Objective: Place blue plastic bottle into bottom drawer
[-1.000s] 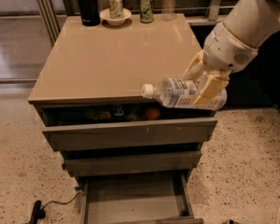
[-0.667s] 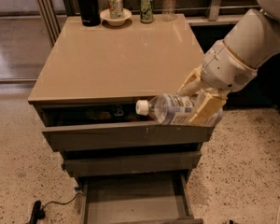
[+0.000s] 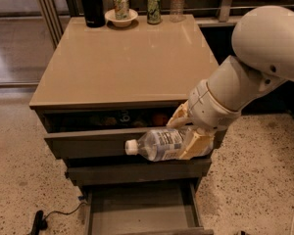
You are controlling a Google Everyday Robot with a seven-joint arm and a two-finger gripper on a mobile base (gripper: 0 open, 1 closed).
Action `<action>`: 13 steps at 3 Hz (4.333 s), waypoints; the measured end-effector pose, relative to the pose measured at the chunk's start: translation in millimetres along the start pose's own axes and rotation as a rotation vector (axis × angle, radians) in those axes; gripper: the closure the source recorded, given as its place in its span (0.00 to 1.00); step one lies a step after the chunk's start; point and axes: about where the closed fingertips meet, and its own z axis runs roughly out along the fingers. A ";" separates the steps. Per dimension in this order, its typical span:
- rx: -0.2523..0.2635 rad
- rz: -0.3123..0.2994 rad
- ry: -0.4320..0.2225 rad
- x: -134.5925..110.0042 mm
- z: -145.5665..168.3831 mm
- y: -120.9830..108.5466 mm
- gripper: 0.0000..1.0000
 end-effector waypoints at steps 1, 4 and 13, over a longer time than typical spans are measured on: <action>0.000 0.000 0.000 0.1 0.2 0.0 1.00; 0.022 0.021 0.023 36.7 82.9 20.7 1.00; 0.104 0.026 -0.002 117.8 319.3 18.2 1.00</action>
Offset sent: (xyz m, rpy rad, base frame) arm -0.0014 -0.0028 -0.0342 -0.0305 -0.0171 -0.0148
